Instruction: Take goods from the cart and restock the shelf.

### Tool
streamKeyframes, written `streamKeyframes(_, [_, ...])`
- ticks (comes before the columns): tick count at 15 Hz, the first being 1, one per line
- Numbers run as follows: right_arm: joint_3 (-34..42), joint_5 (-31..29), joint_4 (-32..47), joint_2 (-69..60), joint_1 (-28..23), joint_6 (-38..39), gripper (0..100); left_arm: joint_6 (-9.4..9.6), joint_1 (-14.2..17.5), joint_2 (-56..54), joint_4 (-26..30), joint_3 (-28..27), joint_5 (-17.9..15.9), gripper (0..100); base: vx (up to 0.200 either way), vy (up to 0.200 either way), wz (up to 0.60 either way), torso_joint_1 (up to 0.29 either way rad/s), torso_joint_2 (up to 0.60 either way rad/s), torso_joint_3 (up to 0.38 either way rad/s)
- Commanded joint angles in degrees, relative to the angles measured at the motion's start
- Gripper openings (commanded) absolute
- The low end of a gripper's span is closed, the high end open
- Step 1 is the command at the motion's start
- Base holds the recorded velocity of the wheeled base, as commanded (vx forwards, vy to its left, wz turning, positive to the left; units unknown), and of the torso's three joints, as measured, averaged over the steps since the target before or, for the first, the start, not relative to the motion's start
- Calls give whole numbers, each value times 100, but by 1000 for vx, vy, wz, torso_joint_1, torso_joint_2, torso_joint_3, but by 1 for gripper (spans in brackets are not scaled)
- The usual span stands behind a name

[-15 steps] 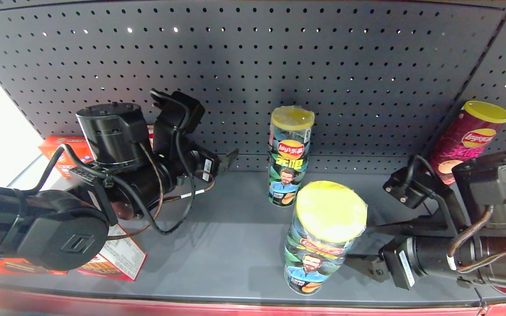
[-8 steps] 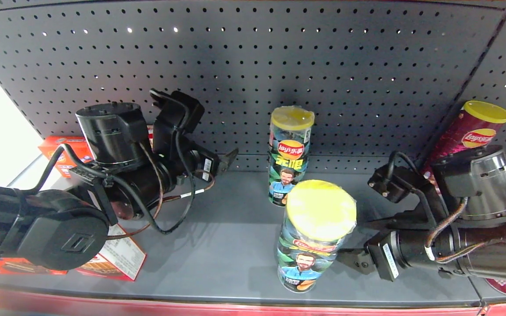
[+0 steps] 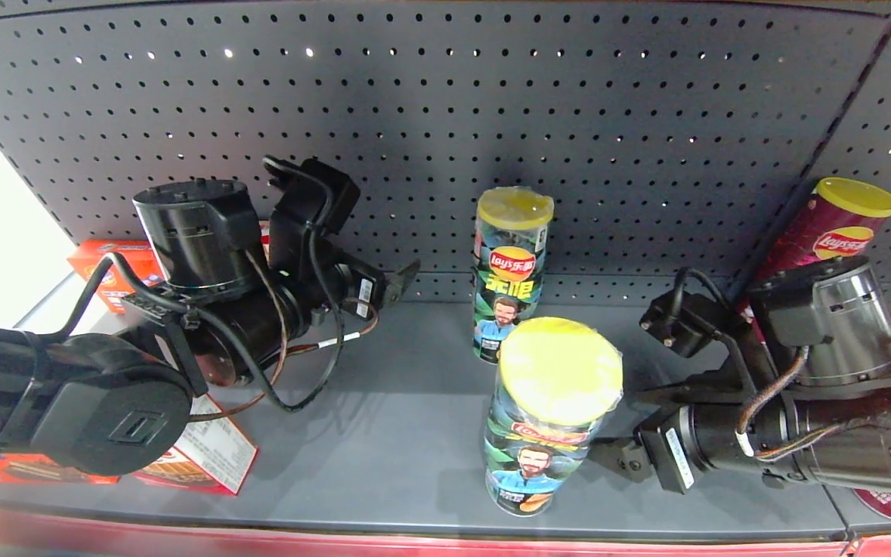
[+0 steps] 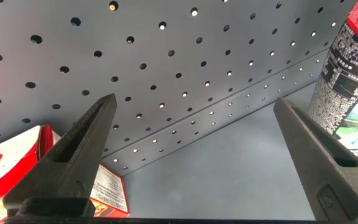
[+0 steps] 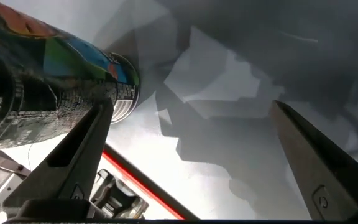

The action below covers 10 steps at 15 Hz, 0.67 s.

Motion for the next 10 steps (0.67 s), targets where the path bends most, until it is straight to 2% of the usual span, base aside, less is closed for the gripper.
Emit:
streamKeyframes(1, [-94, 0, -6, 87, 31, -1, 100, -1, -1, 9, -5, -1, 3, 100, 0, 0, 0, 0, 0, 0])
streamKeyframes(10, [-94, -8, -15, 87, 119, 8, 100, 8, -1, 18, -5, 8, 3, 100, 0, 0, 0, 0, 0, 0])
